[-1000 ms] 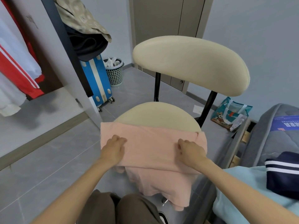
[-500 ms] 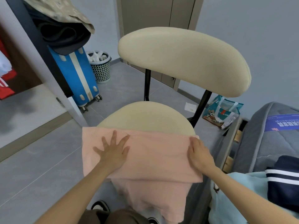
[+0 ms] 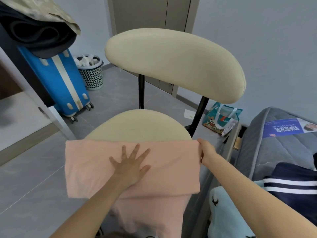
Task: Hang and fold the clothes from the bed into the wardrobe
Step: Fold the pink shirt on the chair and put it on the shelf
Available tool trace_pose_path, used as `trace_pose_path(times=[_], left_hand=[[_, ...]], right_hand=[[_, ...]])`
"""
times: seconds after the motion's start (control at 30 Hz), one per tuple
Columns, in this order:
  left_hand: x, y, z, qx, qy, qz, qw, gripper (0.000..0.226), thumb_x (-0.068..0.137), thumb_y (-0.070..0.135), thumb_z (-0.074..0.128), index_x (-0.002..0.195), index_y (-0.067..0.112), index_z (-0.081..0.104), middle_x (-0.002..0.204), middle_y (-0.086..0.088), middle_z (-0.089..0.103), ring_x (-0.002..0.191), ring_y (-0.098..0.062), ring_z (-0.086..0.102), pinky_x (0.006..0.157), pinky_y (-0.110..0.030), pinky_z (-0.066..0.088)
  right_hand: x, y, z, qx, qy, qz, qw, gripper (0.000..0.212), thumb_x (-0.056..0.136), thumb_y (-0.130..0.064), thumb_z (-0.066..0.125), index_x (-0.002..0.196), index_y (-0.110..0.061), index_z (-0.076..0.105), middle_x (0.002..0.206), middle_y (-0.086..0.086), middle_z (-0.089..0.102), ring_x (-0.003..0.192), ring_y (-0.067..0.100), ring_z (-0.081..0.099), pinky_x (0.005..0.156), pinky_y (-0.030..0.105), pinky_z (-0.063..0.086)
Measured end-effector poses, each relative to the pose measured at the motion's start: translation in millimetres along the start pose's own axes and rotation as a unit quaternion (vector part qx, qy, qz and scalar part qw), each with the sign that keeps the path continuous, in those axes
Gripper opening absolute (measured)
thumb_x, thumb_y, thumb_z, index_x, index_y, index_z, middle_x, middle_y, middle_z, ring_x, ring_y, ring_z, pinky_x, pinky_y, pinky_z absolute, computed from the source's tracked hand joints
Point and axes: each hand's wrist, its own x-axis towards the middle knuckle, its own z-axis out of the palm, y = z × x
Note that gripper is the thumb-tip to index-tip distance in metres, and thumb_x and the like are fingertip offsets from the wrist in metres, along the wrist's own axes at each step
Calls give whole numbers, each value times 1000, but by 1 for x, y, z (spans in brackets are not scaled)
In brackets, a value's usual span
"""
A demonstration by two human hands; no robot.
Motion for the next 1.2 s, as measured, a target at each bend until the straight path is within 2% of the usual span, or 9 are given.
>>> trace_pose_path(times=[0.1, 0.23, 0.4, 0.5, 0.6, 0.77, 0.9, 1.0, 1.2], left_hand=[[3, -4, 1, -13, -7, 2, 1000, 62, 94, 66, 25, 146, 54, -7, 158, 15, -21, 145, -34, -19, 105, -74, 6], [0, -13, -2, -15, 30, 16, 999, 58, 98, 58, 27, 149, 49, 3, 158, 10, -22, 146, -31, -17, 110, -68, 10], [-5, -55, -16, 28, 90, -30, 995, 52, 104, 40, 18, 152, 38, -3, 161, 2, -13, 148, -26, -9, 116, -54, 16], [-4, -80, -33, 47, 66, -56, 995, 53, 105, 35, 20, 153, 34, -4, 161, 0, -12, 147, -28, -12, 116, -55, 15], [-1, -96, -48, 84, 17, -56, 995, 57, 105, 34, 26, 153, 31, -5, 161, -2, 0, 147, -30, -6, 115, -60, 9], [5, -114, -68, 138, 59, -28, 988, 36, 97, 27, 49, 133, 21, 42, 128, -1, 47, 126, -22, 38, 116, -50, 11], [3, -121, -75, 194, 76, -15, 978, 19, 98, 17, 43, 116, 18, 49, 117, -3, 54, 107, -23, 50, 97, -32, 34], [1, -117, -95, 201, 131, -35, 970, 23, 94, 6, 42, 114, 16, 43, 113, -4, 54, 100, -24, 53, 76, -29, 36], [14, -102, -154, 222, 257, -60, 939, 39, 85, -2, 55, 119, 12, 41, 120, -10, 44, 104, -28, 52, 79, -33, 35]], right_hand=[[5, -1, -9, 60, 7, 50, 997, 26, 95, -20, 57, 117, -6, 55, 110, 9, 59, 108, 28, 58, 87, 40, 49], [4, 15, -5, -174, 101, -75, 977, 23, 90, -6, 57, 111, -9, 48, 123, 15, 54, 108, 31, 48, 96, 40, 42], [-5, 24, 2, -515, 62, -343, 783, 34, 90, -10, 46, 122, -19, 51, 132, 6, 47, 118, 27, 36, 94, 36, 31], [-16, 22, 26, -598, -42, -387, 700, 42, 90, -23, 46, 132, -28, 46, 139, -3, 46, 120, 25, 39, 92, 36, 24], [-22, 18, 53, -626, -130, -335, 692, 54, 88, -27, 51, 140, -28, 38, 137, 1, 44, 122, 25, 45, 95, 38, 23], [-24, 6, 69, -688, -149, -259, 662, 47, 84, -33, 64, 125, -17, 50, 123, 7, 44, 109, 29, 54, 97, 39, 41], [-32, -13, 71, -715, -156, -301, 612, 23, 82, -26, 60, 104, -21, 58, 106, 1, 54, 101, 24, 56, 76, 31, 44], [-39, -38, 75, -703, -100, -371, 598, 12, 80, -18, 52, 90, -23, 51, 88, -3, 52, 87, 24, 53, 54, 26, 28], [-42, -88, 81, -637, 19, -467, 613, 15, 83, -6, 47, 90, -19, 47, 93, 6, 59, 80, 27, 48, 52, 28, 27]])
